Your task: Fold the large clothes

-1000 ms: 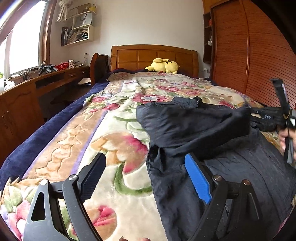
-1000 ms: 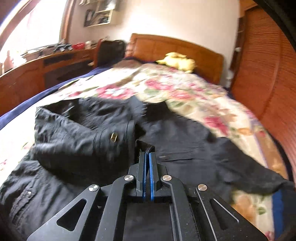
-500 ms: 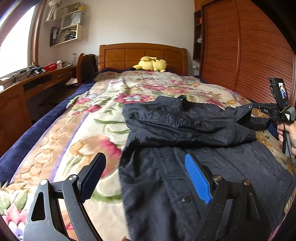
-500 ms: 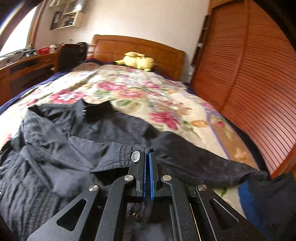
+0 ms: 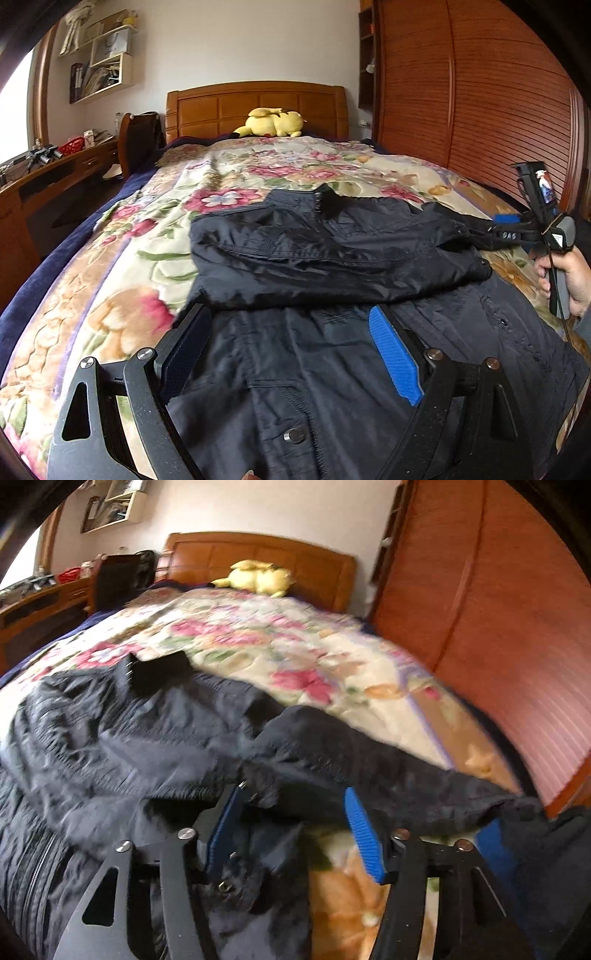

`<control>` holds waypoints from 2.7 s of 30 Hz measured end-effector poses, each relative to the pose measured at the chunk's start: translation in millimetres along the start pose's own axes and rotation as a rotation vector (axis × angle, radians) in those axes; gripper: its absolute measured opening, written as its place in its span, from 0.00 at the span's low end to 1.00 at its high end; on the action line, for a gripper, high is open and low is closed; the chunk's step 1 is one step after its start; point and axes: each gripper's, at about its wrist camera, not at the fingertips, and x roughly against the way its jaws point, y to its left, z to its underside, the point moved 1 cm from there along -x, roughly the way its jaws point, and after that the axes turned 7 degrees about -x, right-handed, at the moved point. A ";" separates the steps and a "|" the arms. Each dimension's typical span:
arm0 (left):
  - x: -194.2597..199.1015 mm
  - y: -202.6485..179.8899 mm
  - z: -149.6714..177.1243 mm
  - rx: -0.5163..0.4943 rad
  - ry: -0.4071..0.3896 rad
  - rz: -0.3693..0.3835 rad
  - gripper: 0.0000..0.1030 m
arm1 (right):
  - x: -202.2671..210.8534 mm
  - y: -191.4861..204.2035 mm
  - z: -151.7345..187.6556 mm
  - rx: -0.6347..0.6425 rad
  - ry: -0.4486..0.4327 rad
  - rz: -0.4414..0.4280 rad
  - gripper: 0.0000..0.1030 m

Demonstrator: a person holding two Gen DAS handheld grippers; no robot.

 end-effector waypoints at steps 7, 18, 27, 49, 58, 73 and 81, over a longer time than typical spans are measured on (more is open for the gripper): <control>-11.0 -22.8 -1.6 -0.017 0.016 0.001 0.85 | -27.4 30.9 21.8 0.112 0.132 -0.140 0.59; -30.8 -33.3 -0.3 0.017 0.038 0.012 0.85 | -43.5 -5.8 20.6 0.135 0.144 -0.158 0.36; -42.1 -50.3 3.2 -0.013 0.056 0.031 0.85 | -25.8 -108.6 1.3 -0.039 0.097 0.020 0.60; -49.3 -54.9 9.7 -0.019 0.082 0.053 0.85 | -61.7 -215.2 -42.5 -0.201 0.314 0.277 0.61; -47.8 -55.8 10.5 -0.015 0.072 0.068 0.85 | -109.8 -212.1 -20.3 -0.058 0.435 0.351 0.38; -40.4 -54.8 12.0 -0.017 0.074 0.088 0.85 | -45.5 -204.1 -62.9 -0.055 0.151 0.362 0.00; -39.5 -54.9 13.0 -0.018 0.077 0.093 0.85 | -56.3 -193.8 -51.4 -0.171 0.233 0.218 0.53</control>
